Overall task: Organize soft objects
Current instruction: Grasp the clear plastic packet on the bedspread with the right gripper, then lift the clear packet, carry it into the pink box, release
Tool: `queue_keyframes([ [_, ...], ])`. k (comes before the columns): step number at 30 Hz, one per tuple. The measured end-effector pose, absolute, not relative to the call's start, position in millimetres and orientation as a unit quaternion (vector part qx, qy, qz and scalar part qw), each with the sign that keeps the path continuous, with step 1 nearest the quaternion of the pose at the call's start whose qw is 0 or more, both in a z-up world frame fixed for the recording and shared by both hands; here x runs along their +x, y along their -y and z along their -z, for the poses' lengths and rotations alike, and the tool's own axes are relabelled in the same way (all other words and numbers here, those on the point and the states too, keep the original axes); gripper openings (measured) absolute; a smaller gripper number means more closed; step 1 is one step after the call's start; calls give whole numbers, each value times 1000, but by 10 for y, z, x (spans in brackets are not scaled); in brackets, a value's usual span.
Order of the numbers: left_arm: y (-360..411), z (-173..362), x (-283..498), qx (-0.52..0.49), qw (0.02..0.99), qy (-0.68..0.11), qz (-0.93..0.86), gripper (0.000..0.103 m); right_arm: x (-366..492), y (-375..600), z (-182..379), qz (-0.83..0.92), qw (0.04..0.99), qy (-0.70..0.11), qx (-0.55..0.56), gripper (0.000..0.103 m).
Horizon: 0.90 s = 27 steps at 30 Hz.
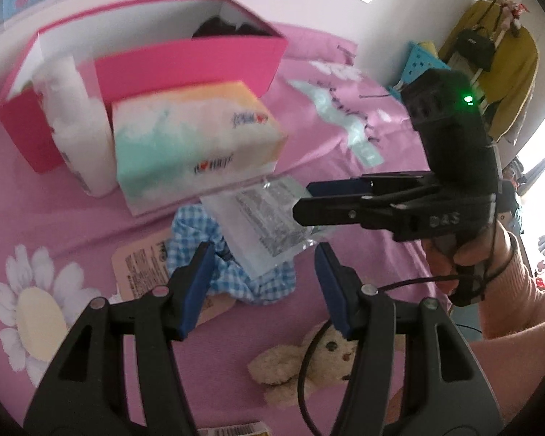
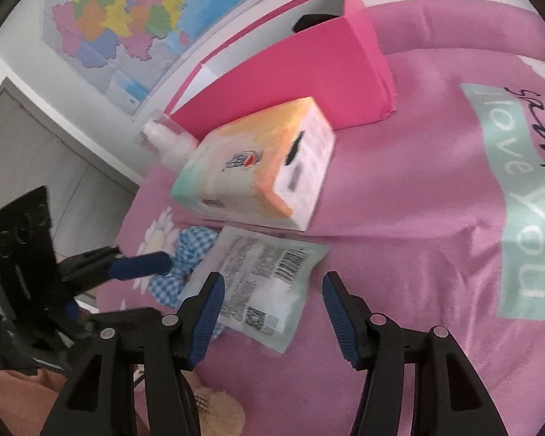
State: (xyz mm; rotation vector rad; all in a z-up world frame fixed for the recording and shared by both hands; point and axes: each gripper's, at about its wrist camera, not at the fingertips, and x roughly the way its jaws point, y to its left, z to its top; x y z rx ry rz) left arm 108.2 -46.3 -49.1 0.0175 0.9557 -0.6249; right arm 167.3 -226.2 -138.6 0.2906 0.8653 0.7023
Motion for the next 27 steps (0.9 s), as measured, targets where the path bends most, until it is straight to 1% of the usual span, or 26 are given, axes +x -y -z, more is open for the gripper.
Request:
queue_keyframes([
  [6, 478, 539, 1106, 7, 835, -464, 295, 59, 1643, 2201, 1413, -347, 835, -402, 144, 58],
  [9, 492, 539, 1133, 4, 834, -465, 296, 59, 1614, 2211, 1442, -351, 835, -399, 145, 47],
  [10, 482, 531, 1133, 4, 834, -466, 295, 59, 1603, 2210, 1461, -350, 834, -400, 148, 40],
  [11, 489, 531, 1136, 5, 834, -466, 295, 59, 1600, 2210, 1476, -353, 832, -399, 151, 36],
  [13, 481, 526, 1139, 2, 833, -467, 295, 59, 1582, 2234, 1494, -354, 833, -393, 159, 32],
  [17, 452, 527, 1137, -8, 832, -468, 299, 59, 1549, 2358, 1508, -383, 823, -370, 195, 31],
  [18, 446, 528, 1138, -9, 831, -468, 300, 59, 1550, 2356, 1509, -383, 824, -371, 193, 31],
  [20, 433, 529, 1127, -10, 832, -467, 299, 59, 1594, 2327, 1581, -369, 818, -398, 189, 33],
  [27, 419, 519, 1103, -8, 833, -465, 299, 59, 1573, 2265, 1613, -406, 798, -396, 205, 33],
])
